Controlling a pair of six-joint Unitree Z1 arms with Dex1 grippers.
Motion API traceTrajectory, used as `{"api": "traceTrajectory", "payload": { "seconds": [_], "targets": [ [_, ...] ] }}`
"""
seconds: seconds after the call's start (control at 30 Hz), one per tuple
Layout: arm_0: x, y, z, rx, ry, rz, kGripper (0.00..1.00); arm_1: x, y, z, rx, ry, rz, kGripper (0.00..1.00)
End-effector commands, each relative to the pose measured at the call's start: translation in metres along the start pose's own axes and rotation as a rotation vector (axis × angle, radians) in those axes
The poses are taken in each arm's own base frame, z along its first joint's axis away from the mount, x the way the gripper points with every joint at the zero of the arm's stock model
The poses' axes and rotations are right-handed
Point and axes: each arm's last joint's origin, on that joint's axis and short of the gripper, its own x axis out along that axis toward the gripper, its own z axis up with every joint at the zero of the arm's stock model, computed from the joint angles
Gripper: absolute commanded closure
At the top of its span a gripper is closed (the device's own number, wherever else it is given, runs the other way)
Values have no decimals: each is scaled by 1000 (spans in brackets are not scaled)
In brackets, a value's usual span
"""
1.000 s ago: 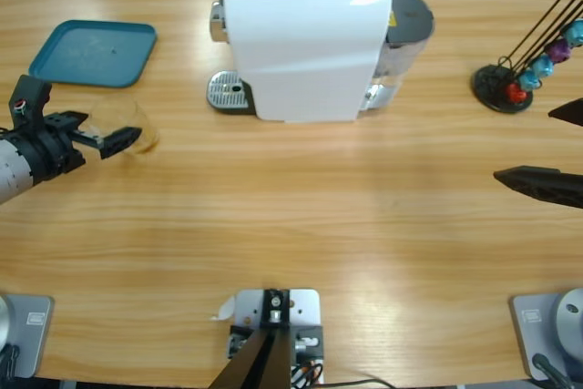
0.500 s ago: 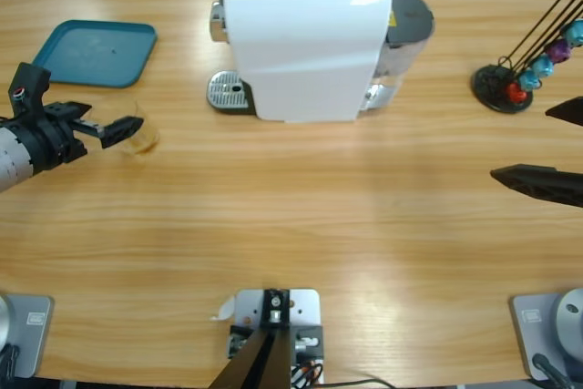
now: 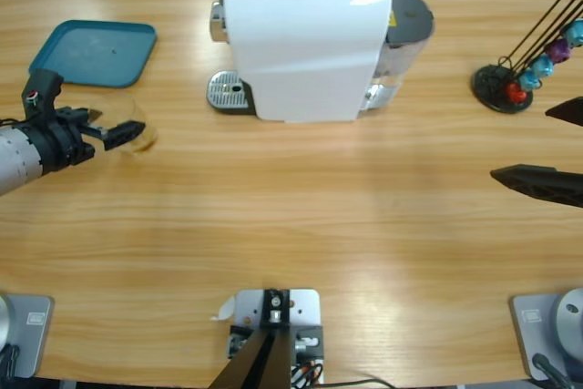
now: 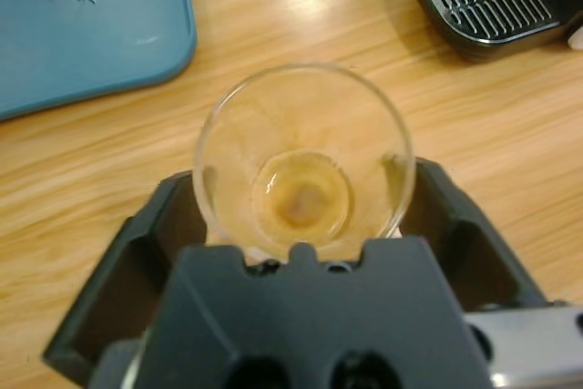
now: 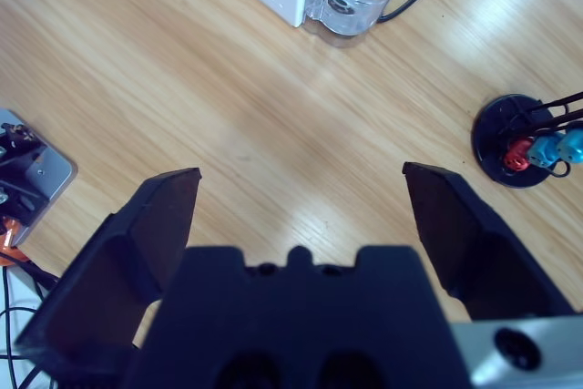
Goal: Pour coffee
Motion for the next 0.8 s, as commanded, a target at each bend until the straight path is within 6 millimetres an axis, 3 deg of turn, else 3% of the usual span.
{"api": "traceTrajectory", "payload": {
  "seconds": [0.03, 0.13, 0.23, 0.33, 0.63, 0.8],
  "targets": [
    [0, 3, -1, -8, -4, -5, 371, 11, 1, -5, -6, 45, -23, 0],
    [-1, 4, -4, -6, 3, -12, 577, 12, 1, -5, -6, 46, -23, 0],
    [-2, 3, -5, 0, 10, -18, 984, 11, 1, -6, -6, 45, -23, 0],
    [-7, 4, -3, 32, -8, -33, 1000, 11, 1, -6, -5, 44, -22, 0],
    [-42, -4, 52, 244, 15, -268, 1000, 4, -1, -9, -13, 25, -22, 0],
    [-41, 3, 69, 334, 59, -379, 1000, 1, -2, -11, -30, 23, -17, 0]
  ]
}}
